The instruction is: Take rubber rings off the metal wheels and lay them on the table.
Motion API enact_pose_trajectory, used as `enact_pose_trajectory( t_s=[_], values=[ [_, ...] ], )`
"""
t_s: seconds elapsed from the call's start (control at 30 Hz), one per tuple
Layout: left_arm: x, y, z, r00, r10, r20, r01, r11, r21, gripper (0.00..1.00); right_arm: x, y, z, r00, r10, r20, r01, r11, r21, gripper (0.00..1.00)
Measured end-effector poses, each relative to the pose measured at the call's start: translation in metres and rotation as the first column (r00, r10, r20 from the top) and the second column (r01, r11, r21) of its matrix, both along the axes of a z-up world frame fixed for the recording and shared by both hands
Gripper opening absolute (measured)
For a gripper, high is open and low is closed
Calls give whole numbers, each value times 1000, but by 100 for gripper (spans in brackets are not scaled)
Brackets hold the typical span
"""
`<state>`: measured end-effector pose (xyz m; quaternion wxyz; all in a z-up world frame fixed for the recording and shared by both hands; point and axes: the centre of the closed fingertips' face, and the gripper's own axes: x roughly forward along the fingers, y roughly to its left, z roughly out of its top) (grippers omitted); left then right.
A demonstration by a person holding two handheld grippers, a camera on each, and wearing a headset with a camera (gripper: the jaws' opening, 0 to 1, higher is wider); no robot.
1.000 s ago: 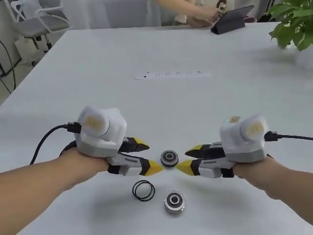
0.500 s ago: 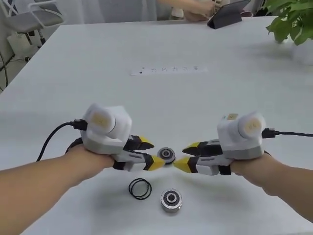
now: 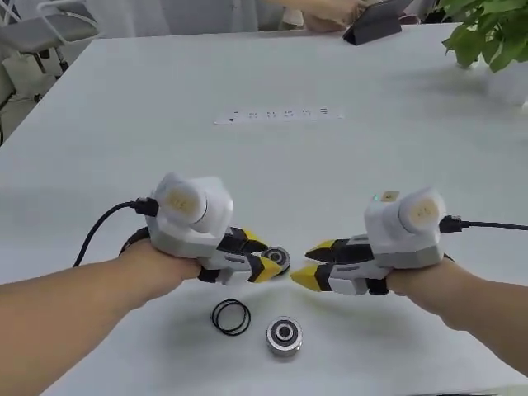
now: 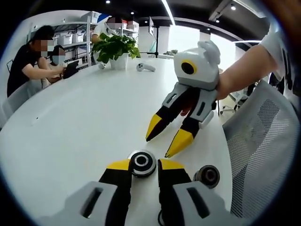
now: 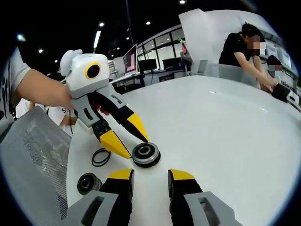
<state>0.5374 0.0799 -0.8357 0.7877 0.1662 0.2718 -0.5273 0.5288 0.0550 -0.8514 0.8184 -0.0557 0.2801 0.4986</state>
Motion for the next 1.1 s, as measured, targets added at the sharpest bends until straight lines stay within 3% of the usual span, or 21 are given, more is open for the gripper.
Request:
enact_pose_trajectory(
  t_s=[0.1,0.13,0.2,0.83,1.1],
  values=[
    [0,1,-6,1000,-14,11,14,999,46,14,0,0,0,1000,0,1,0,1000,0,26],
    [2,0,-4,1000,-17,24,16,999,33,14,0,0,0,1000,0,1,0,1000,1,26],
    [3,0,-4,1000,-5,11,5,999,32,13,0,1,0,1000,1,1,-1,1000,1,26],
    [7,-2,-4,999,48,25,-49,998,30,7,5,19,3,1000,15,19,-15,1000,20,26],
    [6,-1,-5,998,60,23,-61,998,27,7,4,28,-1,997,43,60,-42,999,-16,26]
  ],
)
